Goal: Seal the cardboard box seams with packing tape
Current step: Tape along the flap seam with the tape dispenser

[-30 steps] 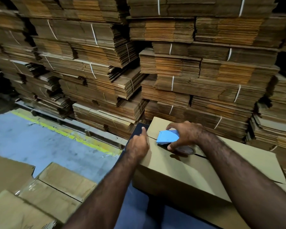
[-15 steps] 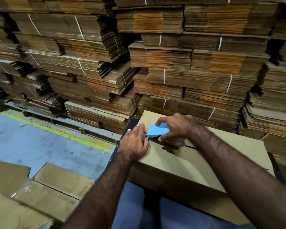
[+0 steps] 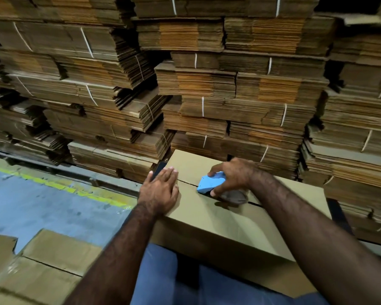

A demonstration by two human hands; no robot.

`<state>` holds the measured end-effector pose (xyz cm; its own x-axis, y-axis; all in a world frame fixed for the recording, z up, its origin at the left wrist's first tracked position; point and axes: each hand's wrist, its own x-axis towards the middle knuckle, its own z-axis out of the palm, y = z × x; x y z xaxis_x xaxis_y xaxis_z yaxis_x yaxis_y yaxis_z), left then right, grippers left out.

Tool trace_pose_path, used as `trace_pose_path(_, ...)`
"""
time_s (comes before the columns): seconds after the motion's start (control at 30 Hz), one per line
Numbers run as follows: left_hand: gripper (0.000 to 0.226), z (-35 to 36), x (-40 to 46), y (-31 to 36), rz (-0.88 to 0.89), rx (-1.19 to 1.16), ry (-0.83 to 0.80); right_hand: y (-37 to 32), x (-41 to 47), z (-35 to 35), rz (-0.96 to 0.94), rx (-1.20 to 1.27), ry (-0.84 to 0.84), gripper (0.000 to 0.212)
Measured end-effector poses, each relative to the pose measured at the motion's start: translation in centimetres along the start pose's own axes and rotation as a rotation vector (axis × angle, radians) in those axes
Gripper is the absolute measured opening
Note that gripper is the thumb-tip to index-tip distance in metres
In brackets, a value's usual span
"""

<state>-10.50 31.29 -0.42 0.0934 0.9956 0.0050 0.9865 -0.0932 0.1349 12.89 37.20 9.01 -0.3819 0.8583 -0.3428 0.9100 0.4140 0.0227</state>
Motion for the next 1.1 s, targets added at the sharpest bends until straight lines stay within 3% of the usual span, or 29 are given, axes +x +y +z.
trace_pose_path(0.17,0.068,0.0,0.5,1.4,-0.066,0.077,-0.021,-1.0,-0.2,-0.1,0.011,-0.032,0.001,0.07)
trace_pose_path(0.3,0.069,0.7,1.1,3.4,-0.075,-0.016,0.018,-1.1,-0.5,-0.3,0.003,-0.049,0.003,0.067)
trace_pose_path(0.4,0.072,0.9,1.6,2.9,-0.181,-0.106,0.034,-0.9,-0.4,-0.1,-0.022,-0.064,0.059,0.071)
trace_pose_path(0.6,0.073,0.5,1.9,3.2,-0.241,-0.065,0.011,-0.5,-0.8,0.5,-0.04,-0.09,0.139,0.067)
trace_pose_path(1.1,0.067,0.1,3.0,2.0,-0.255,0.062,-0.054,10.4,-6.8,3.0,0.047,-0.047,0.049,0.07)
